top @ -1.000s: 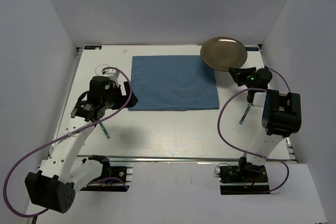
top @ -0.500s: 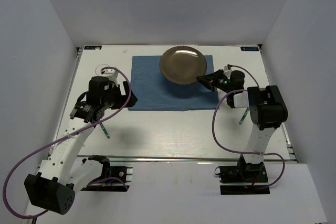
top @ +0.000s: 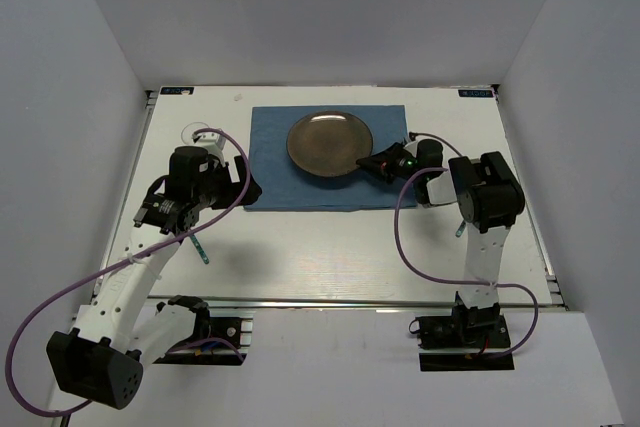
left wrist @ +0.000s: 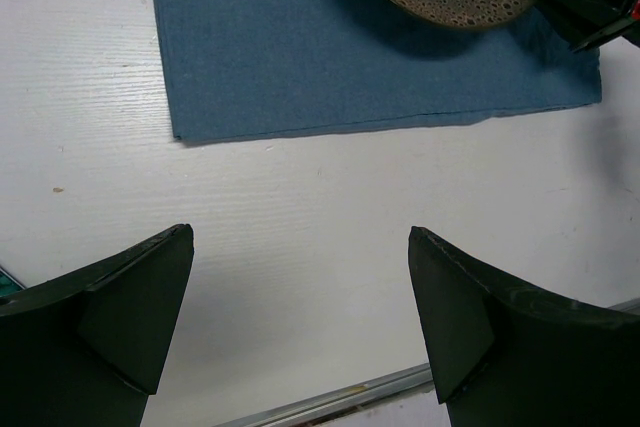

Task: Set the dinner table for one person

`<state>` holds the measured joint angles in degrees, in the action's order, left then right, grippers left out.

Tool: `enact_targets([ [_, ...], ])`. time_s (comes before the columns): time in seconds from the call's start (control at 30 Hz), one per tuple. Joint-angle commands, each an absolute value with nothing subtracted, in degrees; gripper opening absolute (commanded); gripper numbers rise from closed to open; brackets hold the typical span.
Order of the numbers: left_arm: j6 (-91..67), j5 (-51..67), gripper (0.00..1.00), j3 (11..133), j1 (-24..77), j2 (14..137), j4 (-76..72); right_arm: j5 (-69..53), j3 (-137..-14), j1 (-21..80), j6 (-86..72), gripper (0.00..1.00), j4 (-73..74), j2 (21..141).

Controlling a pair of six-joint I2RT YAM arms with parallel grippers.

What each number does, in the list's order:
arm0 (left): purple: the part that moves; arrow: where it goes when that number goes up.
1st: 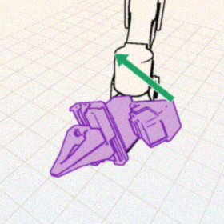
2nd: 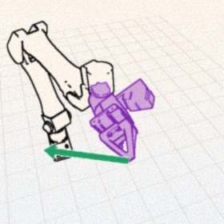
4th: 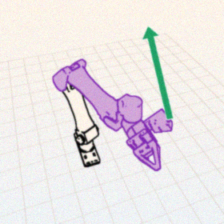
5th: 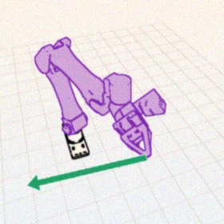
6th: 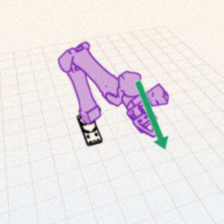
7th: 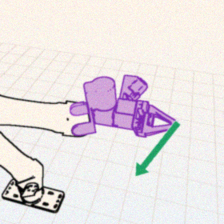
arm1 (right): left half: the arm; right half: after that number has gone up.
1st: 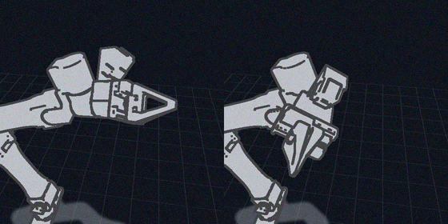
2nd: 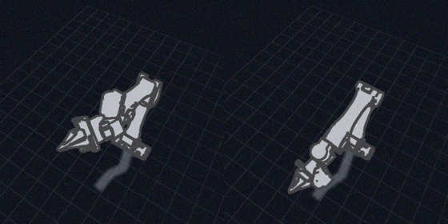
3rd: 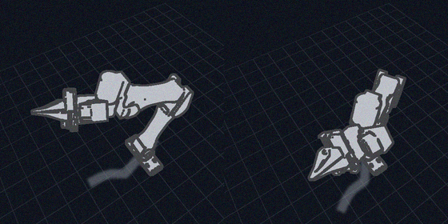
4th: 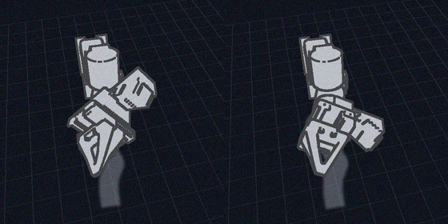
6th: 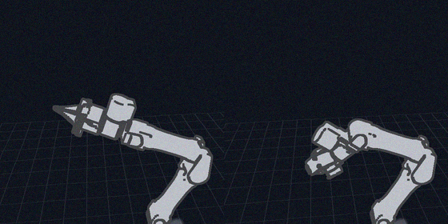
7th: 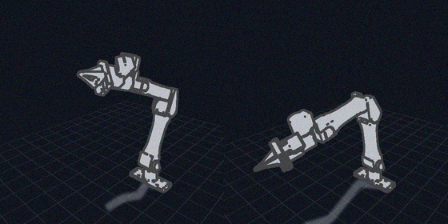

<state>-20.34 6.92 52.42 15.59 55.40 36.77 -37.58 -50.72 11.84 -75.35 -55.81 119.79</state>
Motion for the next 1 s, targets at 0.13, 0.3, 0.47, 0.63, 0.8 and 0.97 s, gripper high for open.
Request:
enact_targets([
  [0.13,-19.6,7.65,0.98,51.94,15.38,54.14,35.51,-41.04,-57.66,12.3,-75.06,0.0,-68.99,120.67],
  [0.3,-19.51,7.73,0.98,51.94,15.38,54.05,35.51,-40.69,-56.6,12.65,-74.97,0.0,-69.69,121.37],
  [0.47,-19.42,7.91,0.98,51.94,15.38,54.05,35.51,-41.13,-54.41,12.74,-76.11,0.0,-72.85,121.2],
  [0.63,-19.51,8.0,0.98,51.94,15.38,53.97,35.51,-41.31,-52.39,12.75,-76.02,0.0,-74.17,120.76],
  [0.8,-19.34,8.17,0.98,52.03,15.38,54.14,35.42,-41.22,-51.24,12.57,-76.38,0.0,-75.5,121.2],
  [0.97,-19.34,8.17,0.98,51.86,15.38,54.14,35.42,-41.4,-50.63,12.74,-76.9,0.0,-76.64,121.55],
])
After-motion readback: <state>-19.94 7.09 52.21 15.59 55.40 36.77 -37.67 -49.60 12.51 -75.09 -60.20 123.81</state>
